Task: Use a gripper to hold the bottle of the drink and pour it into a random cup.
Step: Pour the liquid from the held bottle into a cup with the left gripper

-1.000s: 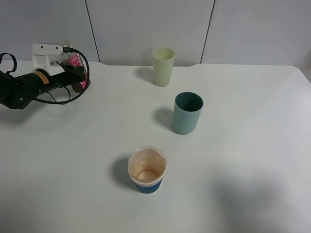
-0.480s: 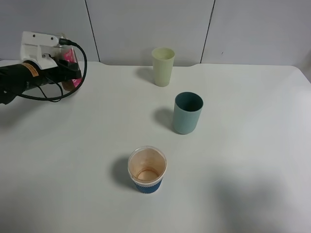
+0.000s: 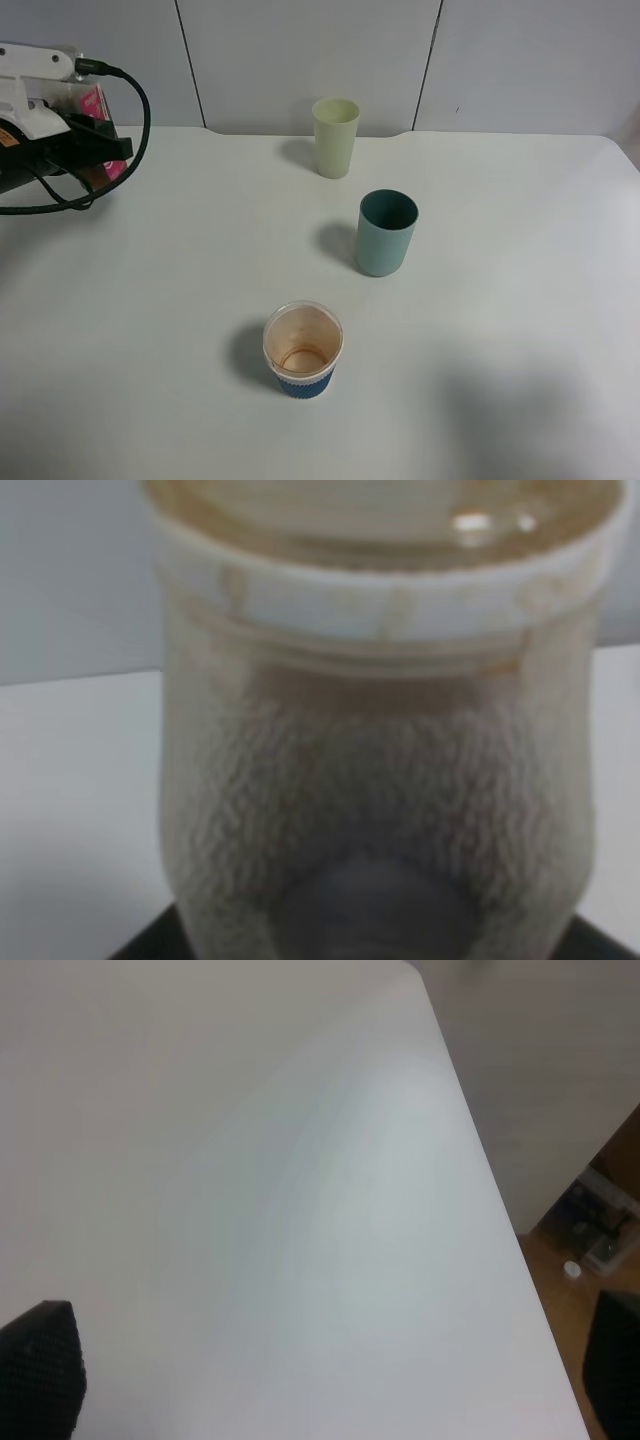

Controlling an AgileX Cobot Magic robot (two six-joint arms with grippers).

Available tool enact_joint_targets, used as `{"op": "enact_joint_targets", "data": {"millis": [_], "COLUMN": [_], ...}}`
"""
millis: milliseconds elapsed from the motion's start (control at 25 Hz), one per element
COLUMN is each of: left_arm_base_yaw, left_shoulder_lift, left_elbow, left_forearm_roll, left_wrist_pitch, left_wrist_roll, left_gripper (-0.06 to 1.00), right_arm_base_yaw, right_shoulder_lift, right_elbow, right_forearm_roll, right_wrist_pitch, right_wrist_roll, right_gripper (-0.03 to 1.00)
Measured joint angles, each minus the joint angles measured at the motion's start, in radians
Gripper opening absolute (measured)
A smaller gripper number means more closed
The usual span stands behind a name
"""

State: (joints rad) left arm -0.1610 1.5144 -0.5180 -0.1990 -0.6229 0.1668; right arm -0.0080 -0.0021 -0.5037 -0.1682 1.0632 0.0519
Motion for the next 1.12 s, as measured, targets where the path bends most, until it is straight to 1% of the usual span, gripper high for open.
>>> {"op": "enact_joint_targets", "data": {"millis": [160, 360, 440, 520, 600, 680, 800, 960, 1040, 1120], "left_arm_base_yaw": [-0.083, -0.216, -0.284, -0.355, -0.423, -0.496, -0.617, -0.781, -0.855, -0.915], "left_shoulder_lift": [-0.098, -0.195, -0.234, -0.271, -0.299, -0.321, -0.343, -0.347, -0.347, -0.348], "left_elbow": [0.044, 0.084, 0.089, 0.089, 0.089, 0.089, 0.089, 0.089, 0.089, 0.089], "left_forearm_roll": [-0.249, -0.609, -0.744, -0.896, -1.008, -1.132, -1.288, -1.463, -1.518, -1.544], "left_wrist_pitch": [0.062, 0.087, 0.088, 0.087, 0.073, 0.037, -0.058, -0.201, -0.257, -0.287], "left_wrist_roll": [0.245, 0.601, 0.737, 0.883, 1.01, 1.126, 1.293, 1.463, 1.514, 1.544], "left_gripper": [0.32, 0.32, 0.32, 0.32, 0.32, 0.32, 0.32, 0.32, 0.32, 0.32], "right_arm_base_yaw": [0.0, 0.0, 0.0, 0.0, 0.0, 0.0, 0.0, 0.0, 0.0, 0.0], "right_shoulder_lift": [0.0, 0.0, 0.0, 0.0, 0.0, 0.0, 0.0, 0.0, 0.0, 0.0], "right_elbow": [0.0, 0.0, 0.0, 0.0, 0.0, 0.0, 0.0, 0.0, 0.0, 0.0], "right_forearm_roll": [0.0, 0.0, 0.0, 0.0, 0.0, 0.0, 0.0, 0.0, 0.0, 0.0], "right_wrist_pitch": [0.0, 0.0, 0.0, 0.0, 0.0, 0.0, 0.0, 0.0, 0.0, 0.0], "right_wrist_roll": [0.0, 0.0, 0.0, 0.0, 0.0, 0.0, 0.0, 0.0, 0.0, 0.0], "right_gripper": [0.99, 0.99, 0.99, 0.99, 0.99, 0.99, 0.99, 0.99, 0.99, 0.99]}}
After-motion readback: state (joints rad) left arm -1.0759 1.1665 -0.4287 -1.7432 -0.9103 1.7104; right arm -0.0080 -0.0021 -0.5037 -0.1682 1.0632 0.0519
